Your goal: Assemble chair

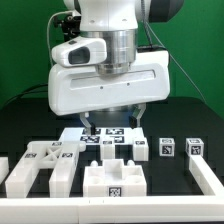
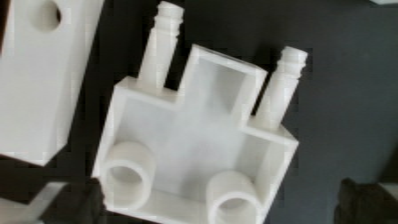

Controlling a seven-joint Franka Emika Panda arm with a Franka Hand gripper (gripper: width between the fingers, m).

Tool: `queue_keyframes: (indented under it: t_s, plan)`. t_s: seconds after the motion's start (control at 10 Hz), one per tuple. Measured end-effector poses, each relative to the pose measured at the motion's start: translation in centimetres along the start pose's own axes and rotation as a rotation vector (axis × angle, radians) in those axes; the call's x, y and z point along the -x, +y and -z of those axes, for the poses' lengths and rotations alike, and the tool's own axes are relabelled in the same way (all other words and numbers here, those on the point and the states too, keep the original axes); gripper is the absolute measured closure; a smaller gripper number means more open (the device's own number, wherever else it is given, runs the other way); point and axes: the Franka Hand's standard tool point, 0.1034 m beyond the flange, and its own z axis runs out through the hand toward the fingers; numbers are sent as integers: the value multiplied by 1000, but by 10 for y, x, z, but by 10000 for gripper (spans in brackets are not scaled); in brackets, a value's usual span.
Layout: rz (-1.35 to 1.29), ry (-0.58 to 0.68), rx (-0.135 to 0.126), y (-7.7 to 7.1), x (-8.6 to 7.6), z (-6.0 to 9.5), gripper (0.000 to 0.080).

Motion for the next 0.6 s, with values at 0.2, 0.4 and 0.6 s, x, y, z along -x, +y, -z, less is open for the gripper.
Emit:
queue_keyframes:
  t_s: [0.2,0.4,0.6]
  plan:
    - [-176,-23,-6,6,-1,-8,150]
    - [-192,-15,4,22,-14,-28,150]
    - [-189,18,16,24,-19,-47,150]
